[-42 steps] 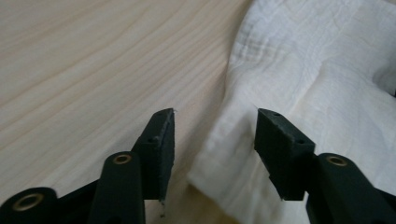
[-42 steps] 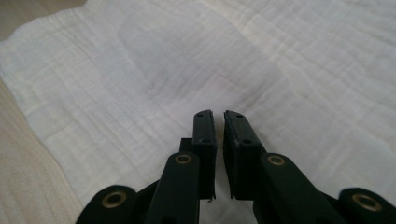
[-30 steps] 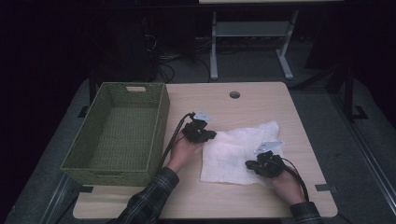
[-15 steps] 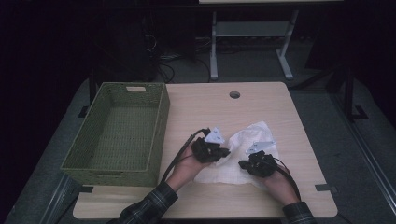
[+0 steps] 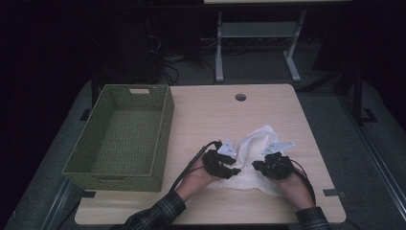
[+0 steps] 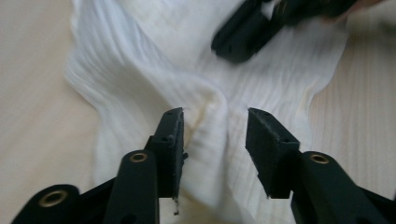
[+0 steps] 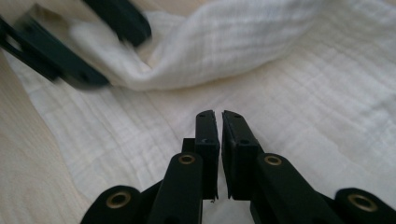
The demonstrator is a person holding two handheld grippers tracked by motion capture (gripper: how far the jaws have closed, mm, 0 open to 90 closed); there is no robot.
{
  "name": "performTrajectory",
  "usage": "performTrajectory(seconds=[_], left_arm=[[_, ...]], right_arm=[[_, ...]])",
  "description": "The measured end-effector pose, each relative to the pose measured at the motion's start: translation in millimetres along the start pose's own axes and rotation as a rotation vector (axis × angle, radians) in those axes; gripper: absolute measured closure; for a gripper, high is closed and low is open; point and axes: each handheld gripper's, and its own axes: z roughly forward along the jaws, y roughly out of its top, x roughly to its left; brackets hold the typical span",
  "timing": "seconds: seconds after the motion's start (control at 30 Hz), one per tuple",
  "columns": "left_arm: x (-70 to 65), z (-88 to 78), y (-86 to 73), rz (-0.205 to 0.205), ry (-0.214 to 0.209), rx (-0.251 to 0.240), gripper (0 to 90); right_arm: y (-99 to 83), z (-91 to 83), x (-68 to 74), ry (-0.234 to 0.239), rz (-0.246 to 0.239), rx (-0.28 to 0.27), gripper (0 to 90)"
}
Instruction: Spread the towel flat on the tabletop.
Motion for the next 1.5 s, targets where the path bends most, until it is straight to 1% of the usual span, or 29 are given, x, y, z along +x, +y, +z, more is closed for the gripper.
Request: performTrajectory(seconds=[0.1,0.13,0.17,0.2,0.23,0.27,0.33,0.37,0.4,0.47,0.5,0.53,0.6,0.63,0.67,0.7,0.8,0.83,0.87,0.9,0.97,1.03,1.13,1.2,1.23,1.27,1.33,1.37,1.5], left_arm=[[4.4,-17.3,8.4,-0.006,0.017,-0.066,55.1],[7.7,-23.4,10.9,-0.001,0.034,-0.074,56.0],[12.1,-29.5,12.9,-0.016,0.054,-0.091,57.6],[15.7,-32.4,13.2,-0.027,0.065,-0.095,60.1],[21.6,-35.2,12.3,-0.054,0.083,-0.093,61.9],[26.2,-36.2,10.2,-0.072,0.096,-0.085,63.2],[33.3,-34.9,4.1,-0.097,0.100,-0.068,63.4],[36.2,-32.2,0.2,-0.109,0.113,-0.042,63.3],[39.1,-29.1,-4.4,-0.119,0.118,-0.023,62.8],[44.1,-21.6,-13.1,-0.151,0.101,0.010,61.0],[44.7,-18.4,-15.9,-0.158,0.096,0.014,60.1],[45.4,-14.1,-19.2,-0.164,0.086,0.033,59.5],[44.3,-8.5,-21.9,-0.155,0.088,0.059,59.5],[44.0,-7.3,-22.3,-0.143,0.091,0.073,60.6],[42.7,-5.1,-22.7,-0.146,0.094,0.075,61.9],[42.4,-4.0,-22.8,-0.134,0.096,0.093,63.3],[39.9,1.4,-23.8,-0.102,0.107,0.140,74.8],[39.0,1.9,-23.6,-0.100,0.106,0.141,80.4],[38.9,1.7,-22.9,-0.097,0.104,0.144,88.4],[38.8,1.6,-22.1,-0.100,0.106,0.144,89.1],[39.3,-0.1,-20.3,-0.100,0.117,0.142,89.5],[41.1,-4.4,-17.0,-0.101,0.133,0.129,89.6],[47.0,-10.9,-13.7,-0.123,0.171,0.120,89.7],[54.2,-14.2,-12.5,-0.145,0.197,0.111,89.8],[60.3,-16.9,-11.1,-0.162,0.209,0.101,89.8],[66.6,-19.7,-9.0,-0.184,0.227,0.086,89.8],[78.0,-24.6,-4.0,-0.210,0.261,0.056,89.8],[84.7,-26.9,-1.3,-0.215,0.279,0.036,89.8],[101.5,-31.2,2.4,-0.256,0.308,0.000,89.8]], right_arm=[[-3.4,5.1,0.2,-0.009,-0.006,0.032,84.7],[-4.6,6.2,0.3,-0.011,-0.013,0.037,84.7],[-5.4,6.2,0.8,-0.014,-0.015,0.048,84.7],[-6.6,6.5,0.5,-0.019,-0.015,0.049,84.7],[-7.1,6.4,-0.1,-0.019,-0.017,0.050,84.7],[-8.2,6.5,-1.0,-0.021,-0.014,0.052,84.7],[-9.8,6.5,-2.9,-0.021,-0.014,0.052,84.7],[-10.2,6.2,-3.4,-0.019,-0.010,0.052,84.7],[-10.3,5.9,-3.8,-0.020,-0.009,0.053,84.7],[-10.4,6.0,-4.1,-0.020,-0.010,0.052,84.7],[-10.4,6.0,-3.9,-0.020,-0.010,0.053,84.7],[-10.4,6.1,-3.9,-0.021,-0.011,0.053,84.7],[-10.4,6.1,-3.8,-0.021,-0.011,0.053,84.7],[-10.4,6.1,-3.8,-0.021,-0.012,0.053,84.7],[-10.4,6.1,-3.7,-0.021,-0.012,0.053,84.7],[-10.5,6.1,-3.7,-0.021,-0.013,0.052,84.7],[-10.6,6.2,-3.7,-0.019,-0.014,0.050,84.8],[-10.6,6.2,-3.7,-0.019,-0.014,0.050,84.8],[-10.7,6.1,-3.4,-0.019,-0.013,0.051,84.8],[-10.6,6.0,-3.4,-0.021,-0.015,0.053,84.8],[-10.7,5.9,-3.3,-0.021,-0.016,0.053,84.8],[-11.0,6.1,-3.8,-0.018,-0.018,0.050,84.8],[-11.4,5.9,-5.1,-0.013,-0.019,0.048,84.8],[-11.4,5.8,-4.8,-0.015,-0.018,0.049,84.9],[-11.5,5.7,-4.5,-0.015,-0.017,0.050,84.9],[-11.7,5.6,-4.3,-0.016,-0.016,0.049,84.9],[-12.1,5.2,-5.0,-0.016,-0.018,0.049,84.9],[-12.5,4.7,-5.3,-0.016,-0.016,0.051,84.9],[-14.8,1.9,-8.1,-0.014,-0.018,0.056,84.9]])
